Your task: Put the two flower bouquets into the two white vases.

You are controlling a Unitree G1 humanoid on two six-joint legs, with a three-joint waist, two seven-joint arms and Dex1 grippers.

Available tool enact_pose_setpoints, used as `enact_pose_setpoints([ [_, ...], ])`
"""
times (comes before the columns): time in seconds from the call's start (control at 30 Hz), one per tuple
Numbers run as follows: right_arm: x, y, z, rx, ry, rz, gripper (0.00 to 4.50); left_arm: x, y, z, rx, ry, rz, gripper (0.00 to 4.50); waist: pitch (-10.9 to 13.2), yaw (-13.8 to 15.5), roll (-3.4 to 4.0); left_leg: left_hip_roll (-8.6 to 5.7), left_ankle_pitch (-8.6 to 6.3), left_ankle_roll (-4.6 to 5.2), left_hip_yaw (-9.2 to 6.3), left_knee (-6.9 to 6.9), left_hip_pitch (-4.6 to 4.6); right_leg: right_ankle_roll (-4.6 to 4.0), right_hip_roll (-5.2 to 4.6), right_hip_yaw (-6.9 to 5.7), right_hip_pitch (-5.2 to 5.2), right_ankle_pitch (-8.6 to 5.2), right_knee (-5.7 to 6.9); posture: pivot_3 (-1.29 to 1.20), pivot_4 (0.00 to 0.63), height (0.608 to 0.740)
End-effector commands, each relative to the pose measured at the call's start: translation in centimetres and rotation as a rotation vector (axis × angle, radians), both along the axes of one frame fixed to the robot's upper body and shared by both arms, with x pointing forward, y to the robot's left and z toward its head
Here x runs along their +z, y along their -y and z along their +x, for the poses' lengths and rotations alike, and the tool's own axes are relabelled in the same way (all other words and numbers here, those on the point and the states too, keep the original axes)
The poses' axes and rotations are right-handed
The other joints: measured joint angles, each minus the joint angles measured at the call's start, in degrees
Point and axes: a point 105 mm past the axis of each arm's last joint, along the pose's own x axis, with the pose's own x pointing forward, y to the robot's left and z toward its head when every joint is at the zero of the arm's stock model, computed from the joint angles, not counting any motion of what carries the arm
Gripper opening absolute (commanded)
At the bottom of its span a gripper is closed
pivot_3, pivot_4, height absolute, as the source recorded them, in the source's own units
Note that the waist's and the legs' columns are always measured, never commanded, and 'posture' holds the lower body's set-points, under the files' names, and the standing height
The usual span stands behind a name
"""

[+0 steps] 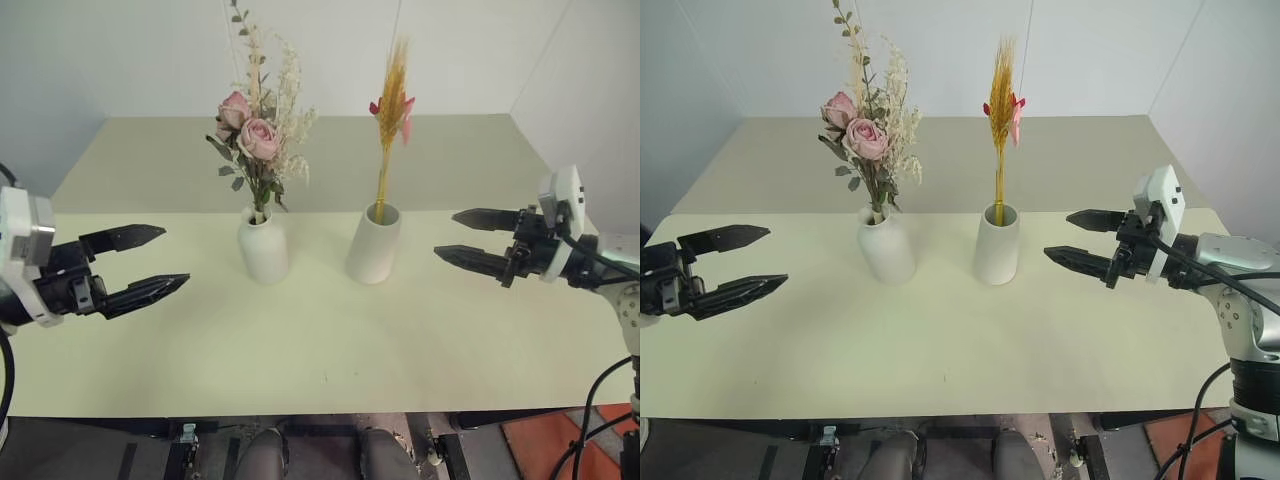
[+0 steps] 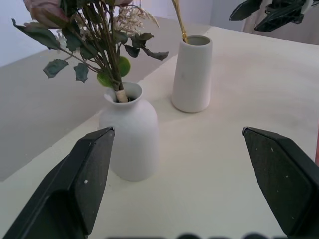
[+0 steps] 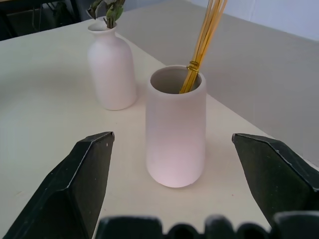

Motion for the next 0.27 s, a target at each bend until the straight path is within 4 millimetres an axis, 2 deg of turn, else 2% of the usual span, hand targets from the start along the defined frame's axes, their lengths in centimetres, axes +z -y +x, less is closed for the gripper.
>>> enact_pose_setpoints([
  [0.03,1.47,0.31,-0.66,-0.010,0.052,0.002,4.50,0.79,0.49,-0.19,-0.032,0.029,0.003,4.47,0.0,0.0,0.00,0.00,0.00,0.00,0.00,0.00,0.00,0.00,0.00,0.00,0.00,0.00,-0.01,0.00,0.150,0.740],
  [0.27,1.38,0.35,-0.74,-0.016,0.053,0.008,4.50,0.99,0.74,-0.13,-0.044,0.027,0.005,4.47,0.0,-0.1,0.00,0.00,0.00,0.00,0.00,-0.01,0.00,0.00,0.00,0.00,0.00,0.00,-0.01,0.00,0.150,0.740],
])
